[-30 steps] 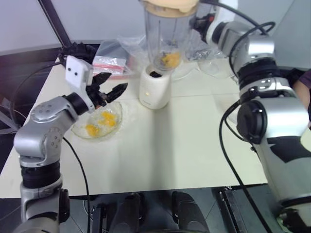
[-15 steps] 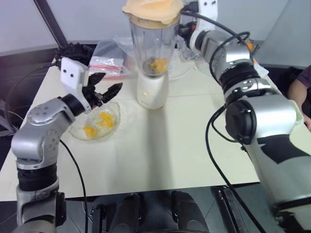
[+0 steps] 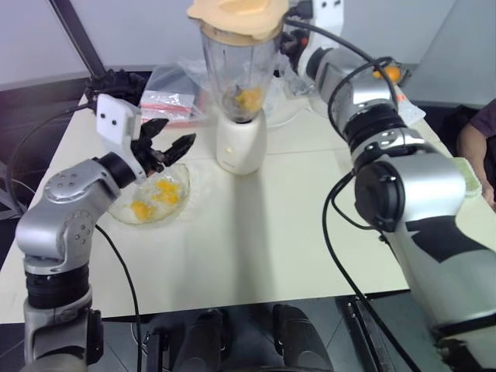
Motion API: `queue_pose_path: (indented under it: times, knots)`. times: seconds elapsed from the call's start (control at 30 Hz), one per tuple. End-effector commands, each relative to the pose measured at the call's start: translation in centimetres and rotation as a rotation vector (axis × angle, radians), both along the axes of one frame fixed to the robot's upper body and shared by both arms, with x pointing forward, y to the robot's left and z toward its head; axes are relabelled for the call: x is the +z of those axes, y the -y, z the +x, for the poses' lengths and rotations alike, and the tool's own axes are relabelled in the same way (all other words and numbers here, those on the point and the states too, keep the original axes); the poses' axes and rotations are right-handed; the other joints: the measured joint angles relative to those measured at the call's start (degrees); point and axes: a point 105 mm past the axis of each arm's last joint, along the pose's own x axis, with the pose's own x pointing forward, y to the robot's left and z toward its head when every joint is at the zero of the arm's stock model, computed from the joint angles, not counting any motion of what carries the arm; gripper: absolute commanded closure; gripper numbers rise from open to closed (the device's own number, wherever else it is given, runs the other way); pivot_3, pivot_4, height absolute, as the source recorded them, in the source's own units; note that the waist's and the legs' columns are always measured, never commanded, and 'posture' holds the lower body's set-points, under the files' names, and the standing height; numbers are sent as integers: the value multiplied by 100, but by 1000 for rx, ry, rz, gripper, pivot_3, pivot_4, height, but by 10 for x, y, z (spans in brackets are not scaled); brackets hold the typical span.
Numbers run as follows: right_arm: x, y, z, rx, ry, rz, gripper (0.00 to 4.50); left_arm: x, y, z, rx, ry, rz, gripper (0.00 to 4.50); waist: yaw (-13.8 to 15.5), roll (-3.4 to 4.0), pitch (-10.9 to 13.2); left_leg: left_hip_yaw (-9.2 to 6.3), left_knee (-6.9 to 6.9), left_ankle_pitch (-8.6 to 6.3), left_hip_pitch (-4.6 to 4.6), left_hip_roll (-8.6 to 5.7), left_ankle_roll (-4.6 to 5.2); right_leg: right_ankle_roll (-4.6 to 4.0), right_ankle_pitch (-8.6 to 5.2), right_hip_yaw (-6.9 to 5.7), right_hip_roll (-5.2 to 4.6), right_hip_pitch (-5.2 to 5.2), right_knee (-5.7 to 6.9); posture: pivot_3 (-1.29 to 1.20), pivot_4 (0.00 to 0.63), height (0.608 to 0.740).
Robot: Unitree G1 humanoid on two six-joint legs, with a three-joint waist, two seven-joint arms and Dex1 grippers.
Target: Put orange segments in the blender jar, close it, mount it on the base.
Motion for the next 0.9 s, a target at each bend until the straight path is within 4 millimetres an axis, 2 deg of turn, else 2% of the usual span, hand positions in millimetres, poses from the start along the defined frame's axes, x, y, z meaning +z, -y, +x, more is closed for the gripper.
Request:
queue_pose_path:
  times: [0.03,0.23,0.3,0.53,0.7,0.9]
  knots:
    - [23,-2,-5,11,83,43,3571,13,1,-7,-1,52,15,884,0,0,0,0,0,0,0,0,0,0,0,0,0,0,0,0,150,740]
    - [0,5,0,-12,62,-2,3571,14,1,-9,9,56,12,884,3,-3,-2,-2,1,1,2,-1,-1,0,0,0,0,3,0,0,150,740]
    - [-1,6,0,-11,61,12,3571,14,1,-9,10,54,11,884,2,-3,-2,-2,2,1,4,-1,-2,0,0,0,0,4,0,0,150,740]
    - [14,6,-2,-8,84,54,3571,13,2,-8,9,49,12,884,1,-3,-2,-5,3,7,9,0,-11,-3,2,0,2,4,0,0,150,740]
    - [16,15,-1,-60,98,34,3571,14,5,-6,-3,53,10,884,4,-3,-2,-5,3,7,9,0,-11,-4,2,0,2,4,0,0,150,740]
    - [27,23,-3,-69,133,45,3571,13,6,-3,-16,49,5,884,5,-3,-2,-5,3,7,8,0,-11,-4,2,0,2,4,0,0,150,740]
